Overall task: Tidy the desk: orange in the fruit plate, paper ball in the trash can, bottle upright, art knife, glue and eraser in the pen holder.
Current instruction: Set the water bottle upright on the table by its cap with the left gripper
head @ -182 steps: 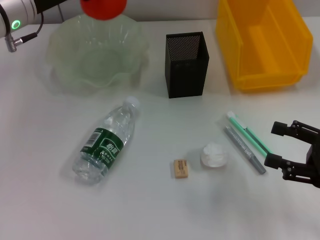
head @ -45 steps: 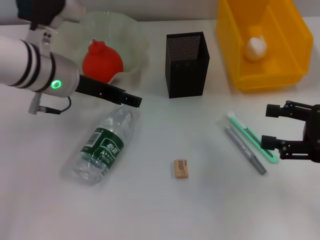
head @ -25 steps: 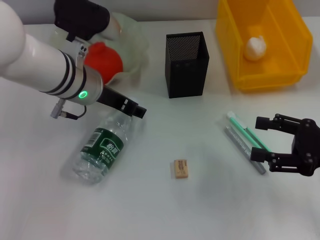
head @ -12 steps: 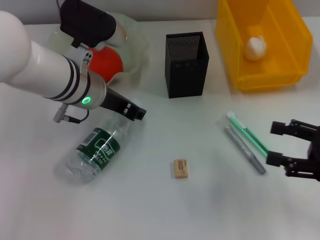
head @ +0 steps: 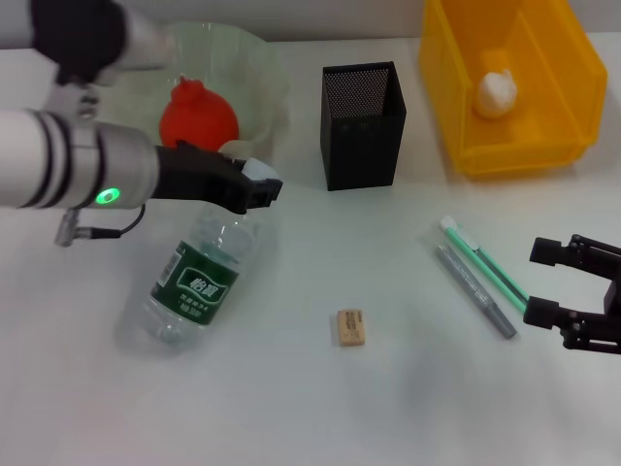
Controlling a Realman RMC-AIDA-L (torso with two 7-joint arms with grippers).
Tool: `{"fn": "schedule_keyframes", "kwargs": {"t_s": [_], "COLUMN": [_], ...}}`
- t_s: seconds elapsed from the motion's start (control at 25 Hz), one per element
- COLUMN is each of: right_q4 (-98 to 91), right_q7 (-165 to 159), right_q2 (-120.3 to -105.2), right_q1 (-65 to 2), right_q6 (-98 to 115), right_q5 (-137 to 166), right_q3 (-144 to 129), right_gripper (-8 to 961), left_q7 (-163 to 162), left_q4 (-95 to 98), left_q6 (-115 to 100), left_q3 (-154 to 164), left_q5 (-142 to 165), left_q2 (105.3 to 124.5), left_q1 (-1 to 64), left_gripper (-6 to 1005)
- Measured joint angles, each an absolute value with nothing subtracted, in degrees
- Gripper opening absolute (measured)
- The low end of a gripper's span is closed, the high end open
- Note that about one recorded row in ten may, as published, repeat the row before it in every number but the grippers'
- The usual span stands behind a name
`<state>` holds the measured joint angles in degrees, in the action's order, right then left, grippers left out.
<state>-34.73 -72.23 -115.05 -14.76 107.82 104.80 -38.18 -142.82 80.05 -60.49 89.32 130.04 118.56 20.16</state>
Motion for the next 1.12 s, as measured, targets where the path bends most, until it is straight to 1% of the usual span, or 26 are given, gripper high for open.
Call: {"fn": "schedule_keyframes", "kwargs": {"t_s": [0.08, 0.12, 0.2, 0.32, 0.48, 0.52, 0.6, 0.72, 0.76, 0.84, 0.92, 0.96, 1.12], "right_q4": [-34.7, -34.7, -34.7, -34.7, -34.7, -34.6, -34.5, -34.1, -34.1, -33.9, -32.5, -32.5, -29.5], "right_q7": [-73.1, -74.2, -74.6, -76.3, -77.9, -78.8, -79.1, -79.3, -79.3, -79.3, -79.1, -79.1, -77.7], "right_q2": [-115.30, -115.68, -115.89, -116.59, -116.84, -117.05, -117.20, -118.19, -118.19, -118.70, -118.95, -118.95, -118.98], "right_q1": [-14.9, -15.2, -15.5, -16.5, -17.6, -18.3, -18.6, -19.8, -19.8, -20.3, -21.1, -21.1, -22.6], "right_q6": [107.9, 108.0, 108.1, 108.5, 108.6, 108.6, 108.6, 108.6, 108.6, 108.5, 108.2, 108.2, 107.8], "right_q5": [104.8, 104.8, 104.7, 104.5, 104.5, 104.5, 104.4, 104.5, 104.5, 104.7, 104.7, 104.7, 104.7], "right_q3": [-38.2, -38.1, -38.1, -38.2, -38.4, -38.5, -38.5, -38.6, -38.6, -38.7, -38.7, -38.7, -38.7], "right_gripper": [846, 846, 846, 846, 846, 846, 846, 846, 846, 846, 846, 846, 845], "left_q7": [-137.1, -130.7, -128.2, -114.8, -104.1, -97.8, -95.2, -84.4, -84.4, -78.7, -69.4, -69.4, -54.6], "left_q4": [79.9, 79.1, 78.6, 74.8, 69.0, 64.2, 62.0, 52.5, 52.5, 47.8, 40.4, 40.4, 28.6], "left_q6": [-60.4, -60.6, -60.9, -62.9, -66.3, -69.3, -70.7, -76.0, -76.0, -78.6, -82.6, -82.6, -87.5], "left_q3": [86.8, 84.1, 83.0, 77.6, 73.5, 70.8, 69.6, 65.1, 65.1, 63.3, 62.1, 62.1, 61.9], "left_q5": [123.8, 117.1, 114.8, 102.2, 91.9, 86.8, 84.9, 77.8, 77.8, 74.7, 69.5, 69.5, 61.9], "left_q2": [118.55, 118.51, 118.51, 118.51, 118.53, 118.55, 118.55, 118.56, 118.56, 118.55, 118.60, 118.60, 118.72], "left_q1": [17.8, 15.1, 14.2, 9.9, 8.1, 7.8, 7.9, 8.6, 8.6, 9.0, 10.2, 10.2, 13.3], "left_gripper": [434, 434, 434, 434, 434, 434, 439, 446, 448, 453, 458, 460, 469]}}
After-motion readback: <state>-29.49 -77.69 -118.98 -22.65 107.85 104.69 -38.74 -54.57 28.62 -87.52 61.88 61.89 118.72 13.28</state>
